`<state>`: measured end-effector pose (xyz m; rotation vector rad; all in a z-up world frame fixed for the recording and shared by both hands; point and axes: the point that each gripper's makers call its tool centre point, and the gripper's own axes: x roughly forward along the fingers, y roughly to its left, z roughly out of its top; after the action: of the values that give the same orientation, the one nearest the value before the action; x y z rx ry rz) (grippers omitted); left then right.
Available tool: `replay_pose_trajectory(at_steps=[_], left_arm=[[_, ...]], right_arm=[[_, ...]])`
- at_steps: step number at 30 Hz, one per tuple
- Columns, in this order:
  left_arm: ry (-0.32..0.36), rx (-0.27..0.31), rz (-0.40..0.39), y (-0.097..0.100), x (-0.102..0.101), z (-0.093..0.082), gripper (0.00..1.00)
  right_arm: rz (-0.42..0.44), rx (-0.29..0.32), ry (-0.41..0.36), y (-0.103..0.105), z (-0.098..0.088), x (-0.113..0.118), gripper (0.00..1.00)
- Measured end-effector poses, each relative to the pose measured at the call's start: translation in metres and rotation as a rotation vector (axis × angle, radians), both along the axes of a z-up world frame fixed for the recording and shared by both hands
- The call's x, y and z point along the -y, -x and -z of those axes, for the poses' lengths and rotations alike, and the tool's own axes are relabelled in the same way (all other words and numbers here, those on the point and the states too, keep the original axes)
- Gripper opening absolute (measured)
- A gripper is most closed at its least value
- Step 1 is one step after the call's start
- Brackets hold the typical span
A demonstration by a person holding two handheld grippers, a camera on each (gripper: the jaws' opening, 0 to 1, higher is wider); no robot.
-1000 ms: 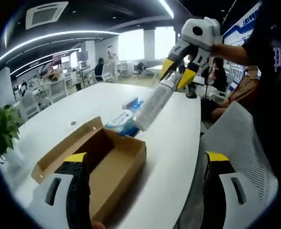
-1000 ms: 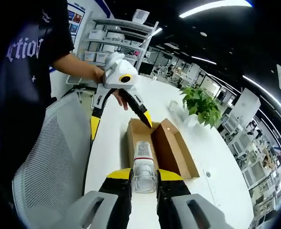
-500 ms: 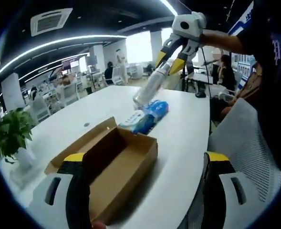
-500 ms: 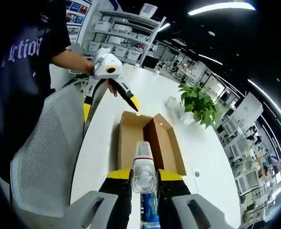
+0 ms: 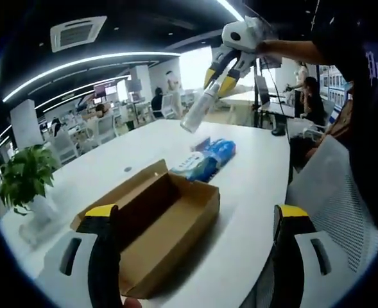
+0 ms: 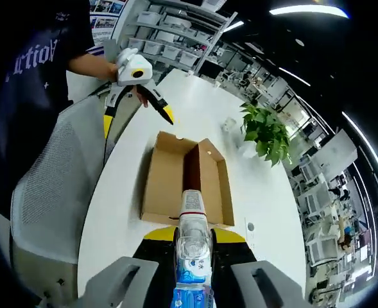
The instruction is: Operate the shoe box by opening the lid, removing the specified soft item, and placing it in the target area until the item is outside and the box remains undamaged.
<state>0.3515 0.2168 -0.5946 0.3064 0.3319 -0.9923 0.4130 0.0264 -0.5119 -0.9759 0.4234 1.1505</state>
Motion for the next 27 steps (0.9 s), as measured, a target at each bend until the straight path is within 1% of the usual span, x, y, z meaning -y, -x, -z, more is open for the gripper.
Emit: replay_pose_trajectory(at_steps=[4,13,20,27], left_arm=[[-0.001,0.005,-0.016,0.0,-0.003,0.001,0.99],[0.04,-0.002,-0.058,0.001,-0.01,0.001,0.99],[0.048,0.004,-0.073,0.004,-0.014,0.001,0.99],[0.049,-0.005,-0.095,0.006,-0.02,0.005,0.99]], right_arm=[[-0.009,0.001,0.037,-0.009,-0.001,0.004,0.14],[-0.017,-0.019,0.105,-0.028,0.007,0.013,0.14],[-0.011,-0.039,0.166,-0.05,0.017,0.024,0.14],[-0.004,-0.072,0.249,-0.071,0.032,0.04,0.14]])
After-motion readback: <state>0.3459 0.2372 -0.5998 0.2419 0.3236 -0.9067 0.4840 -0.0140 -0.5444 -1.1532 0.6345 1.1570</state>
